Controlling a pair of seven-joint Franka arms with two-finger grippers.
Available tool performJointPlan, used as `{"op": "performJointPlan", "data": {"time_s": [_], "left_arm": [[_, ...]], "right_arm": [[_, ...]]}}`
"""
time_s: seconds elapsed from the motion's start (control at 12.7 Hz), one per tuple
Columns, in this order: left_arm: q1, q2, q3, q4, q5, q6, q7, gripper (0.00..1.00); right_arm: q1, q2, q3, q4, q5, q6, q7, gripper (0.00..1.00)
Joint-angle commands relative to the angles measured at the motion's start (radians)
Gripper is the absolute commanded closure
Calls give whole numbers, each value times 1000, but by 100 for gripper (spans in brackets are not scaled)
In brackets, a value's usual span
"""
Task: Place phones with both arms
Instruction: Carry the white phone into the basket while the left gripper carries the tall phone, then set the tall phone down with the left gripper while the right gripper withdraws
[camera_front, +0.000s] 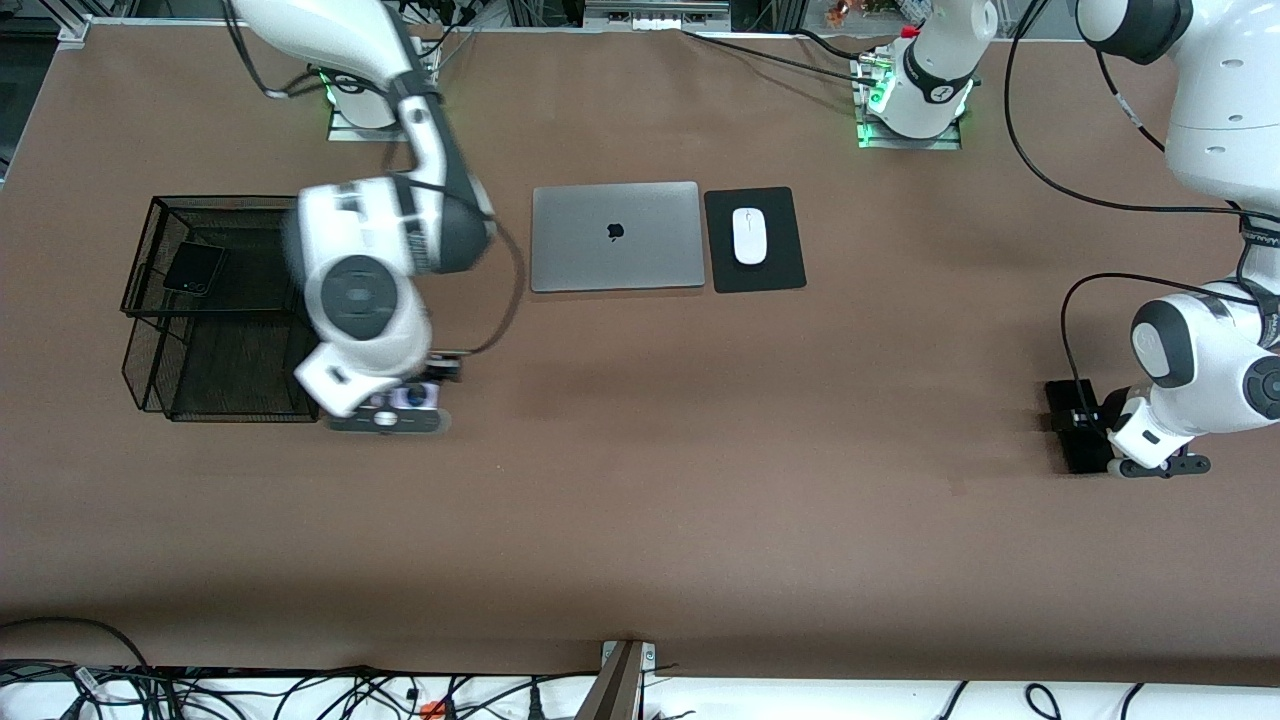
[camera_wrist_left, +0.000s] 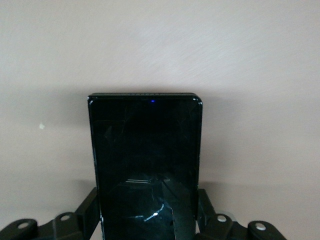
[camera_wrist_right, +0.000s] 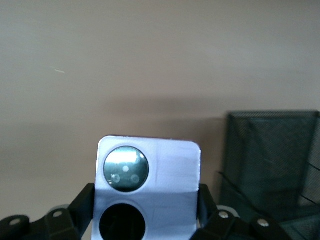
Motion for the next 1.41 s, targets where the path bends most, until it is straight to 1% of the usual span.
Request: {"op": "performJointPlan", "data": {"time_s": [0.0, 0.08, 0.16, 0.24, 0.31, 0.47, 0.55, 0.63, 0.71, 0.79, 0.94, 1.1, 1.18, 1.26, 1.33], "left_arm": [[-7, -66, -98, 112, 2, -199, -19, 88], [-7, -68, -152, 170, 2, -268, -54, 88], [-16, -68, -207, 231, 2, -334, -133, 88], [-48, -68, -239, 284, 3, -380, -222, 88], [-98, -66, -243, 321, 2, -411, -303, 89], [-227, -53, -243, 374, -6, -418, -454, 89], [-276, -27, -243, 422, -27, -412, -552, 89], [-333, 7, -243, 475, -38, -404, -654, 89], [-381, 36, -243, 517, -40, -366, -721, 89], [-428, 55, -243, 531, -47, -314, -776, 88], [-531, 101, -240, 531, -58, -202, -858, 88], [-637, 157, -223, 531, -49, -76, -942, 88], [-706, 191, -176, 533, -46, -1, -1000, 88], [-778, 216, -116, 536, -49, 25, -1017, 88], [-830, 237, -82, 537, -54, 32, -1031, 88]], "right_arm": [[14, -230, -80, -251, -2, -21, -88, 64], [14, -271, -120, -307, -5, -34, -130, 64], [14, -298, -154, -344, -13, -64, -141, 64], [14, -299, -197, -355, -16, -115, -159, 64], [14, -295, -235, -362, -16, -167, -196, 64], [14, -308, -303, -387, -17, -237, -237, 64], [14, -321, -323, -404, -20, -245, -254, 64], [15, -341, -328, -434, -48, -235, -262, 64], [15, -349, -329, -473, -60, -207, -262, 64], [14, -369, -331, -520, -62, -160, -264, 64], [14, -407, -334, -627, -63, -60, -264, 64], [14, -433, -349, -686, -63, 20, -264, 64], [14, -432, -349, -686, -63, 40, -264, 64], [15, -432, -348, -689, -63, 66, -264, 64], [15, -429, -348, -689, -63, 90, -268, 64]]}}
